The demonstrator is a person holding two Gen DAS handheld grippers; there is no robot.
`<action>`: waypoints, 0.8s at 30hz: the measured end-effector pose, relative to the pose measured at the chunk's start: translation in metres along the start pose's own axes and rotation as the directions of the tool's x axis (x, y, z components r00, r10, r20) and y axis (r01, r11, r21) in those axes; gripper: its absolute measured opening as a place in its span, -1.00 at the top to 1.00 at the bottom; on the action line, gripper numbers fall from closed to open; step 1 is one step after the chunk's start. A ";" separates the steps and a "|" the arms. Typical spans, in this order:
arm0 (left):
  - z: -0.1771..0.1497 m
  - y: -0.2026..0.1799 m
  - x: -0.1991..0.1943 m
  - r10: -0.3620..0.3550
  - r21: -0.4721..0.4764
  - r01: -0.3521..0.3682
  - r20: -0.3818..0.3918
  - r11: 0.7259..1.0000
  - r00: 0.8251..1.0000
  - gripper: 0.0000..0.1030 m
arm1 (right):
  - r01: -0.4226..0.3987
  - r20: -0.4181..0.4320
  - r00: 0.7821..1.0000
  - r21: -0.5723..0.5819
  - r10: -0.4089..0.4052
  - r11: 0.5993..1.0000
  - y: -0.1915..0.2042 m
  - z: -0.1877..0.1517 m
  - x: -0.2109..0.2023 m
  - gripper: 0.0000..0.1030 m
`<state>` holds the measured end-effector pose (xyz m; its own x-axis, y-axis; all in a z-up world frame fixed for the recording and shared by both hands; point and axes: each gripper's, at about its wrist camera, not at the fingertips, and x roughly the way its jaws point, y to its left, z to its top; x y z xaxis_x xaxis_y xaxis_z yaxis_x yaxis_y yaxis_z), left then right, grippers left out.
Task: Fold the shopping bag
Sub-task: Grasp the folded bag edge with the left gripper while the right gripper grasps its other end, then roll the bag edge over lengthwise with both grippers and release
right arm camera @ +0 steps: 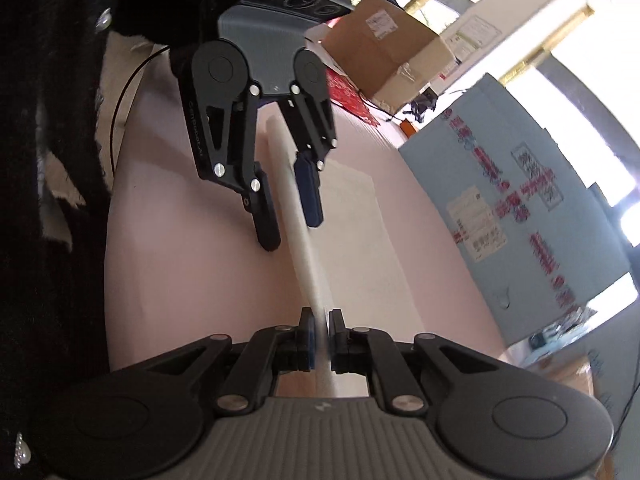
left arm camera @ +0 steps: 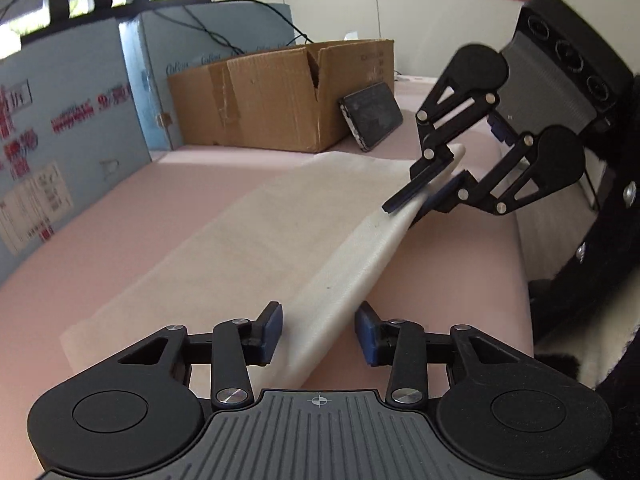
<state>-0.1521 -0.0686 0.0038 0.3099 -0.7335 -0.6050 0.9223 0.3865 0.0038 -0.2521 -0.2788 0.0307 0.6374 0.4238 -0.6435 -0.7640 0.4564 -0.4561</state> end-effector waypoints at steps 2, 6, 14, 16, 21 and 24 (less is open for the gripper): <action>-0.005 0.012 -0.002 -0.041 -0.075 0.043 0.018 0.996 0.999 0.26 | -0.054 -0.006 0.998 0.147 0.056 0.988 -0.021 -0.012 0.000 0.70; -0.016 0.036 -0.005 -0.119 -0.221 0.130 0.064 0.967 0.991 0.34 | -0.214 0.070 0.976 0.478 0.206 0.852 -0.071 -0.051 -0.007 0.58; -0.032 0.068 -0.016 -0.147 -0.424 0.190 0.132 0.886 0.980 0.45 | -0.335 0.275 0.942 0.794 0.192 0.507 -0.110 -0.133 -0.025 0.60; -0.033 0.070 -0.020 -0.114 -0.448 0.163 0.133 0.879 0.984 0.44 | -0.342 0.293 0.940 0.814 0.177 0.469 -0.108 -0.141 -0.024 0.61; -0.036 0.071 -0.032 0.003 -0.484 0.057 0.121 0.873 0.993 0.43 | -0.267 0.255 0.963 0.857 0.087 0.441 -0.102 -0.142 -0.030 0.62; -0.040 0.072 -0.041 0.104 -0.504 -0.037 0.107 0.863 0.989 0.43 | -0.162 0.180 0.984 0.884 -0.001 0.438 -0.099 -0.137 -0.027 0.60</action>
<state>-0.1077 0.0115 -0.0028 0.4272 -0.7446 -0.5129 0.6681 0.6422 -0.3759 -0.2076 -0.4423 0.0090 0.6458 0.5574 -0.5217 -0.3488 0.8233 0.4479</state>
